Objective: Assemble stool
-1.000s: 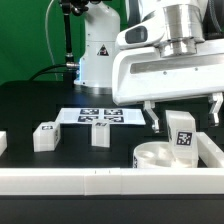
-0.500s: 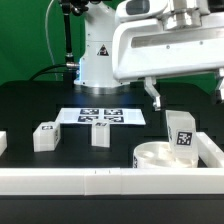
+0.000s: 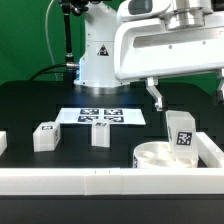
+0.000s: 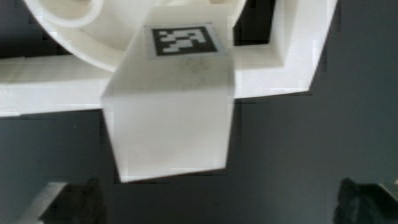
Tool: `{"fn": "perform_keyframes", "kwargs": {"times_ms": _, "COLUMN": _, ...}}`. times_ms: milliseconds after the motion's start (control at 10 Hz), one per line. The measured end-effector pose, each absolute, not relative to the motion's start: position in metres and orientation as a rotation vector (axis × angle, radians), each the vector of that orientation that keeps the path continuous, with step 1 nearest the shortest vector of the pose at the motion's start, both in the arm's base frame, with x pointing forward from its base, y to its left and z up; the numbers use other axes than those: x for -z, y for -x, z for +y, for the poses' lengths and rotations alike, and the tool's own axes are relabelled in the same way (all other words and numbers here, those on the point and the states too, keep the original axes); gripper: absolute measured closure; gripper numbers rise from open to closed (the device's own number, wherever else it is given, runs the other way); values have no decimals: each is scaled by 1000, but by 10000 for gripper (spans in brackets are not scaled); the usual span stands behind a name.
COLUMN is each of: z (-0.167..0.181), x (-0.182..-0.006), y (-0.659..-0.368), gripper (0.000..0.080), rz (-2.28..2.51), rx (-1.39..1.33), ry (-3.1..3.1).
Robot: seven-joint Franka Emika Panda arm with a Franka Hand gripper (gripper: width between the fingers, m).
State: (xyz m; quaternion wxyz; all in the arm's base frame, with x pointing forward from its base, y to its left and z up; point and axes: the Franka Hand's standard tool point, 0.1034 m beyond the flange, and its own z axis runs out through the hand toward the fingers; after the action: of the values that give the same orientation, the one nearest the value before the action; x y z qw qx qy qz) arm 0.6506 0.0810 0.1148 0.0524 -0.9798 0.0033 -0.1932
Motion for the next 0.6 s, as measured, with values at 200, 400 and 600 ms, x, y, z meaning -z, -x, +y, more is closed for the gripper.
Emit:
{"fn": "perform_keyframes", "kwargs": {"times_ms": 200, "z": 72, "x": -107, "y": -644, "gripper": 150, "rz": -35, "rx": 386, "ry": 3013}}
{"fn": "perform_keyframes", "kwargs": {"times_ms": 400, "z": 67, "x": -107, "y": -648, "gripper": 150, "rz": -78, "rx": 205, "ry": 3020}}
{"fn": "perform_keyframes", "kwargs": {"times_ms": 600, "z": 73, "x": -108, "y": -641, "gripper": 150, "rz": -95, "rx": -29, "ry": 3007}}
